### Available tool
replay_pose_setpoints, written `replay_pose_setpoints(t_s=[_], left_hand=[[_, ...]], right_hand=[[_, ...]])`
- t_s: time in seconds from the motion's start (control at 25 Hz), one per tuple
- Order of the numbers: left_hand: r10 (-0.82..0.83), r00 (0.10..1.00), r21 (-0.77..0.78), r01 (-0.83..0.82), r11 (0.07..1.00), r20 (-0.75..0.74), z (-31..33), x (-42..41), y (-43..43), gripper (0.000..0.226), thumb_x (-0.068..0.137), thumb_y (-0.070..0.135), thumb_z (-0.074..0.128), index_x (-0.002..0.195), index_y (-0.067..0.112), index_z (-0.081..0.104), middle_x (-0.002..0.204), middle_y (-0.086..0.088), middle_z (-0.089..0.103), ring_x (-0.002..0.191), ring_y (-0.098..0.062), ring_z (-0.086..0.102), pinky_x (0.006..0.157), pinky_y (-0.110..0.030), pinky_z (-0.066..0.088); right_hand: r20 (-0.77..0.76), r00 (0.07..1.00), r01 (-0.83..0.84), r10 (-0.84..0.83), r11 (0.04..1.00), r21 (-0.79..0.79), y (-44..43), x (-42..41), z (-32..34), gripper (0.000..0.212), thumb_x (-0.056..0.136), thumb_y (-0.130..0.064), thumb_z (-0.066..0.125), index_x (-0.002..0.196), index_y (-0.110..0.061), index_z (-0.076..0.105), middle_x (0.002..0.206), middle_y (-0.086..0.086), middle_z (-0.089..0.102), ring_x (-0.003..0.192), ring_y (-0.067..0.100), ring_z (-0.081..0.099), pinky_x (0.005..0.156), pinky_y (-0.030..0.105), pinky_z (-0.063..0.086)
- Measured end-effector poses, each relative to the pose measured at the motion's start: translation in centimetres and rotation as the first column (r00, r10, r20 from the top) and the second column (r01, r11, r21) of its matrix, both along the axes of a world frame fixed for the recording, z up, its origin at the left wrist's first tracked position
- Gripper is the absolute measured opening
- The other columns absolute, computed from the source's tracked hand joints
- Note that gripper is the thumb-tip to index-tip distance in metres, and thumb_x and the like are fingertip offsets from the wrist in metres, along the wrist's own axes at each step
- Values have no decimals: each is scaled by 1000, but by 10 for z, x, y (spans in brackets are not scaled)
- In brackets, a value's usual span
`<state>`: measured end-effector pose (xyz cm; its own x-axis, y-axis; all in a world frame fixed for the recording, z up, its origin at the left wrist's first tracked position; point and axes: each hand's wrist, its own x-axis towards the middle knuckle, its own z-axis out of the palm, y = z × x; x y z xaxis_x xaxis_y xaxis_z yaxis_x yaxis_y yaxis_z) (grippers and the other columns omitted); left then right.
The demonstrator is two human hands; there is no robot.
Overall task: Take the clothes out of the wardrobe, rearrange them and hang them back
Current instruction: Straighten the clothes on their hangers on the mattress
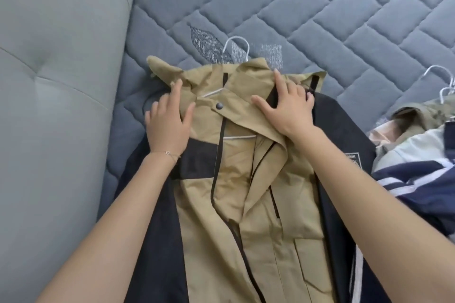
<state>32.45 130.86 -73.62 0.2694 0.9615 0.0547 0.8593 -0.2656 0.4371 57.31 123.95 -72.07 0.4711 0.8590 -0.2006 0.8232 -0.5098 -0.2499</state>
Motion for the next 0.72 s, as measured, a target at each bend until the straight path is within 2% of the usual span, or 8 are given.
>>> replay_pose_setpoints(t_s=[0.12, 0.2, 0.28, 0.36, 0.44, 0.52, 0.64, 0.72], left_hand=[[44, 996, -8, -43, 999, 78, 6, -5, 0, 49, 96, 43, 50, 142, 26, 45, 112, -14, 59, 107, -35, 53, 91, -46, 41], [95, 987, 23, -99, 995, 129, 22, -9, -6, 42, 92, 46, 55, 130, 29, 58, 95, -8, 60, 94, -31, 57, 82, -42, 45], [122, 979, 52, -132, 990, 164, 46, -14, -18, 37, 89, 50, 58, 120, 31, 66, 92, -3, 62, 91, -26, 59, 77, -38, 46], [88, 981, 67, -101, 993, 171, 75, -23, -34, 35, 87, 52, 60, 113, 30, 69, 100, 1, 67, 95, -22, 61, 75, -33, 46], [46, 986, 56, -56, 997, 161, 108, -35, -51, 33, 87, 52, 61, 108, 28, 70, 103, 2, 68, 96, -21, 61, 71, -28, 42], [46, 987, 32, -52, 998, 153, 146, -49, -70, 30, 86, 51, 61, 102, 26, 70, 98, 1, 66, 90, -24, 61, 65, -28, 41], [69, 989, 62, -78, 995, 129, 207, -64, -95, 30, 86, 53, 61, 91, 24, 68, 86, 1, 65, 77, -25, 61, 57, -30, 42], [85, 991, 105, -96, 990, 104, 255, -73, -116, 30, 85, 53, 62, 85, 23, 67, 80, 2, 64, 69, -22, 58, 53, -25, 32]], right_hand=[[67, 998, -7, 1, 996, 86, -4, 1, 2, 72, 87, -73, 40, 141, -25, 41, 139, 6, 48, 129, 30, 40, 109, 46, 25], [18, 1000, -17, 15, 990, 142, -9, 0, 15, 58, 91, -65, 44, 130, -23, 51, 129, 5, 55, 121, 31, 45, 103, 44, 31], [-84, 996, 1, 16, 981, 196, -19, -2, 38, 47, 93, -59, 45, 118, -21, 59, 116, 5, 63, 111, 31, 52, 96, 44, 40], [-225, 974, 44, 14, 967, 252, -33, -9, 67, 40, 94, -53, 48, 101, -17, 63, 98, 4, 67, 96, 29, 58, 86, 48, 46], [-301, 954, 69, 19, 957, 281, -50, -18, 101, 37, 93, -51, 52, 89, -15, 63, 85, 3, 66, 86, 26, 59, 80, 50, 47], [-336, 942, 84, 20, 952, 293, -68, -29, 139, 35, 92, -50, 55, 84, -18, 65, 83, 0, 67, 85, 24, 60, 80, 50, 47], [-432, 902, 150, -5, 941, 303, -90, -47, 191, 29, 90, -50, 58, 89, -24, 70, 89, -7, 70, 90, 18, 62, 84, 49, 47], [-519, 854, 189, -12, 939, 289, -106, -58, 229, 21, 89, -49, 60, 82, -32, 69, 82, -15, 68, 84, 7, 61, 77, 37, 47]])
